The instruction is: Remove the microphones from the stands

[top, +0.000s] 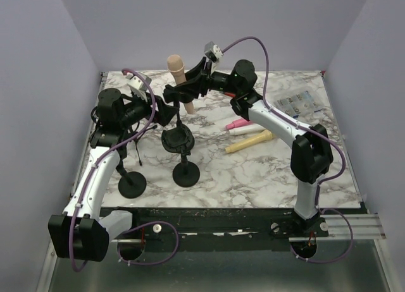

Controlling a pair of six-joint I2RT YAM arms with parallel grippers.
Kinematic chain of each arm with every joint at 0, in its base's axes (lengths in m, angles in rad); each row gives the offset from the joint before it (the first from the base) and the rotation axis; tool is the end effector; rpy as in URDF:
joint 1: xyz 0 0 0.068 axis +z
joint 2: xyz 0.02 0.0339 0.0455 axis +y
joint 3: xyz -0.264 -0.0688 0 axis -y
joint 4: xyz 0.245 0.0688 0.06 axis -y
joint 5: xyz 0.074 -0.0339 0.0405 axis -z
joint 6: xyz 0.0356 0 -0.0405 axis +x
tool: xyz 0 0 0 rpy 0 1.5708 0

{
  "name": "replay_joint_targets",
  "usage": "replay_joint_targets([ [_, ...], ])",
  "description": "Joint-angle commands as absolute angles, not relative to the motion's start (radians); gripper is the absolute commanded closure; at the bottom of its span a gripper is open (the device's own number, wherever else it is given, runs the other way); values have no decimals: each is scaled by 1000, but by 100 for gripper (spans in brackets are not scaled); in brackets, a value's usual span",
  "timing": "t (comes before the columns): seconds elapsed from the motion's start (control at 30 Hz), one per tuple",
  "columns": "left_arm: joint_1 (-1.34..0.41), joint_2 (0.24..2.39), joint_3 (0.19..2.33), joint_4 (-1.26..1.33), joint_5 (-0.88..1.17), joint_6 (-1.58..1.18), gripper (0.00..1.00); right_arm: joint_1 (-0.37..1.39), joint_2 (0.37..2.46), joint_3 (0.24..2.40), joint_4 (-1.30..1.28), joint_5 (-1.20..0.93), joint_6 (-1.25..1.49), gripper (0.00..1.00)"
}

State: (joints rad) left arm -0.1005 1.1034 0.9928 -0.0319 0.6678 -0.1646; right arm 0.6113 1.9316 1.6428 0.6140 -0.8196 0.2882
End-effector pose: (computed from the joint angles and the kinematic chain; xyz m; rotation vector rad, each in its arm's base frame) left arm 0.2486 -0.0472 0.3673 0.4479 1.6835 -0.7648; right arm 0.3604 0.2843 0.3796 -0.9518 1.1173 1.2515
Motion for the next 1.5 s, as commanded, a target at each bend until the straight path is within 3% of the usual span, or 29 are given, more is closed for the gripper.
replay_joint_targets([
  [0.0,-81,1084,1012,-25,727,-172,1,587,1941,1677,781,-902,406,99],
  [0.23,-58,1104,1032,-6,745,-171,2,566,2051,1770,942,-1065,661,99],
  [0.5,-55,1199,1064,108,1008,-234,1,567,2083,1797,994,-1122,731,99],
  [0.7,-53,1268,1080,171,1059,-276,3,568,2083,1792,997,-1128,736,99],
  [0.83,-58,1264,1071,172,1043,-269,17,568,2080,1793,987,-1119,725,99],
  [0.87,-60,1263,1071,163,1030,-259,27,568,2080,1794,982,-1117,720,99],
  [0.93,-60,1264,1074,144,998,-240,51,569,2077,1791,976,-1115,711,99],
  [0.97,-59,1264,1074,139,986,-234,65,569,2076,1789,974,-1113,707,99],
  [1.0,-58,1261,1072,138,969,-232,90,569,2075,1785,970,-1106,701,99],
  [1.03,-59,1254,1066,142,952,-229,100,570,2073,1780,964,-1100,692,99],
  [1.47,-60,1168,1027,91,794,-137,100,583,1964,1850,736,-775,472,99],
])
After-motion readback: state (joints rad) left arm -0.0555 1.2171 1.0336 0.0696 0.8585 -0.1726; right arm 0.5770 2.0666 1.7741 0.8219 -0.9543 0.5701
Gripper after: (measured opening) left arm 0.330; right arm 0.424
